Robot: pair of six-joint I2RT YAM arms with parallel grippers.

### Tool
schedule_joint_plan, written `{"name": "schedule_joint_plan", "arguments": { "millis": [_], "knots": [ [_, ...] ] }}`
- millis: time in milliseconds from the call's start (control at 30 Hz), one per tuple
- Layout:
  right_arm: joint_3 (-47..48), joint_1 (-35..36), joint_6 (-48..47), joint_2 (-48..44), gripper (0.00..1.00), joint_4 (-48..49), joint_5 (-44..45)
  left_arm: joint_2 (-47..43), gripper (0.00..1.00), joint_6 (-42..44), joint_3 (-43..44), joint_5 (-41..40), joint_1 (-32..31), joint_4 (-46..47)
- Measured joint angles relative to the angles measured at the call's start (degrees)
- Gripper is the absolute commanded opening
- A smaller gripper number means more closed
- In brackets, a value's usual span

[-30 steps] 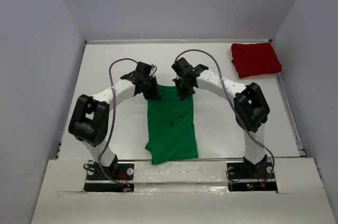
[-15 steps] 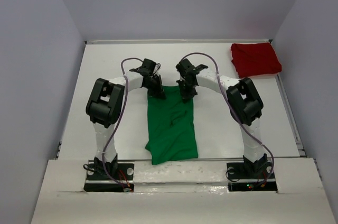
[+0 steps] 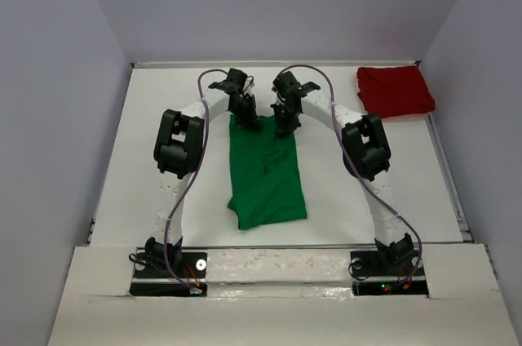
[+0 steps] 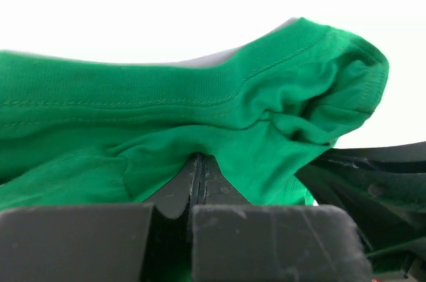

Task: Fold and stack the t-shirts
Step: Fold the tshirt

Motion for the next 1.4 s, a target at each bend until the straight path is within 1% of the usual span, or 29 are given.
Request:
{"name": "schedule_joint_plan", "arguments": {
  "millis": [133,200,367,400,467,500,567,600,767,867,967,1033,1167,1233,1400],
  "knots": [
    [7.80,-1.73,-1.62,4.55,0.00,-2.14,-0.74,5.05,0.00,1.33,9.16,-0.26,0.87,-3.61],
    [9.55,-2.64,-2.54,5.46,0.00,-2.49,-0.85,6.36,0.00,1.79,11.72,-0.46,1.44,-4.39],
    [10.01,-3.89,-4.39,5.57,0.00,-3.19,-0.90,6.08,0.00,2.73,12.52,-2.73,2.34,-5.64],
    [9.90,-3.93,-4.57,5.42,0.02,-3.19,-0.87,5.35,0.00,2.84,11.72,-3.85,2.56,-5.66],
    [8.17,-3.93,-4.96,4.39,0.12,-2.64,-0.63,2.95,0.00,3.06,9.14,-5.66,2.60,-5.42],
    [6.25,-3.93,-5.05,2.91,0.20,-2.78,-0.42,0.48,0.00,3.23,6.88,-6.97,2.54,-5.62],
    [4.24,-3.91,-5.18,1.01,0.28,-3.02,-0.07,-3.52,0.00,3.41,4.17,-8.76,2.25,-5.60],
    [2.27,-3.67,-5.38,-1.20,0.34,-3.17,0.55,-5.99,0.00,3.50,2.80,-9.66,2.03,-5.46],
    [-3.21,-3.32,-5.40,-10.82,0.45,-4.11,1.60,-19.91,0.00,3.76,-2.60,-12.48,0.35,-4.83],
    [-9.94,-2.84,-5.29,-18.80,0.47,-2.78,1.62,-26.86,0.00,3.87,-6.80,-13.64,-0.76,-3.76],
    [-17.55,-2.47,-5.09,-25.18,0.48,-1.25,0.31,-30.10,0.00,3.67,-11.17,-13.38,-1.40,-2.82],
    [-21.90,-2.45,-4.85,-27.17,0.48,-0.02,-0.83,-30.77,0.00,3.34,-14.49,-12.85,-1.81,-2.27],
    [-32.04,-2.45,-4.35,-28.04,0.47,3.80,-3.34,-30.75,0.00,2.05,-22.73,-11.80,-2.80,-1.73],
    [-35.01,-2.45,-4.33,-27.67,0.47,3.78,-4.07,-30.75,0.00,1.09,-26.29,-10.54,-3.37,-1.18],
    [-35.85,-2.45,-4.50,-26.47,0.47,5.18,-5.01,-31.41,0.00,-0.48,-31.47,-9.29,-4.76,0.31]
  ]
}}
